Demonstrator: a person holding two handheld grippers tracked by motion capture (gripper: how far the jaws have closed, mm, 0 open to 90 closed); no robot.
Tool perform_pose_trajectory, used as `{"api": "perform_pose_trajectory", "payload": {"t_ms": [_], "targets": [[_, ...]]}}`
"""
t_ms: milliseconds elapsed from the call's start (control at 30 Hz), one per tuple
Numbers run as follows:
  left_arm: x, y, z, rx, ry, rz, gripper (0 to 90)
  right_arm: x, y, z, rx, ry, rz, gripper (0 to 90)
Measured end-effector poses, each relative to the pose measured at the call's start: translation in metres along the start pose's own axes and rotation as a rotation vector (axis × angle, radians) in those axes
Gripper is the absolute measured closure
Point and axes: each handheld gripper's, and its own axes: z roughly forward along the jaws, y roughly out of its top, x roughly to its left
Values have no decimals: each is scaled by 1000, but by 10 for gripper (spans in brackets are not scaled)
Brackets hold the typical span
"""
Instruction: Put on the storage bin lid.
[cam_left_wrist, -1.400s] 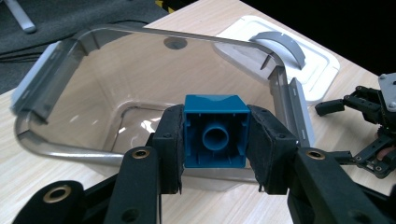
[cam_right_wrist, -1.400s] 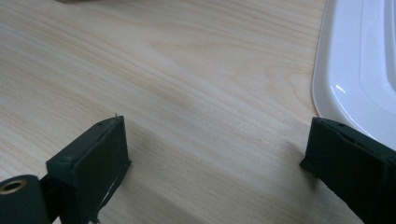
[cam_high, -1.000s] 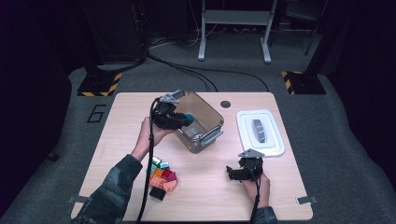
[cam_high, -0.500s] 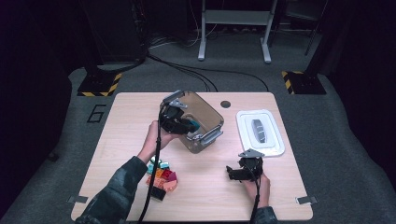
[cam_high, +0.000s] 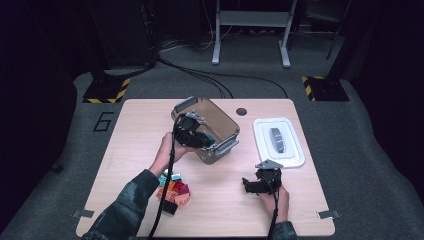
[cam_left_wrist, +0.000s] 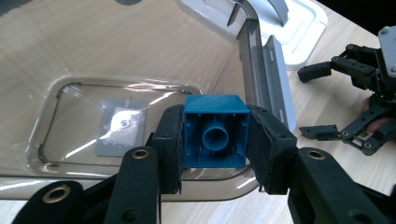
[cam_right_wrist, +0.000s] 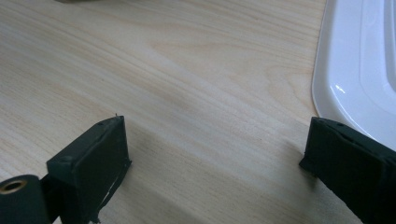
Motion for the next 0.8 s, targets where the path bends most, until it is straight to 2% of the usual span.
{"api": "perform_pose_trajectory", "payload": {"t_ms": [267, 367, 400, 433, 567, 667, 800], "targets": [[-1, 0, 1, 21, -2, 15, 571, 0, 0, 0, 0, 1, 0, 54], [-1, 0, 1, 24, 7, 11, 477, -1, 0, 0, 5, 4, -13, 54], [-1, 0, 1, 24, 7, 11, 453, 0, 0, 0, 3, 2, -2, 54], [-1, 0, 0, 14, 9, -1, 431, 0, 0, 0, 6, 3, -5, 54], [-1, -3, -7, -3, 11, -5, 322, 0, 0, 0, 2, 2, -5, 54], [-1, -8, -15, -16, 21, -1, 296, -1, 0, 0, 5, 3, -9, 54], [-2, -21, -30, -46, 34, -4, 212, 0, 0, -1, 7, 3, -8, 54]]}}
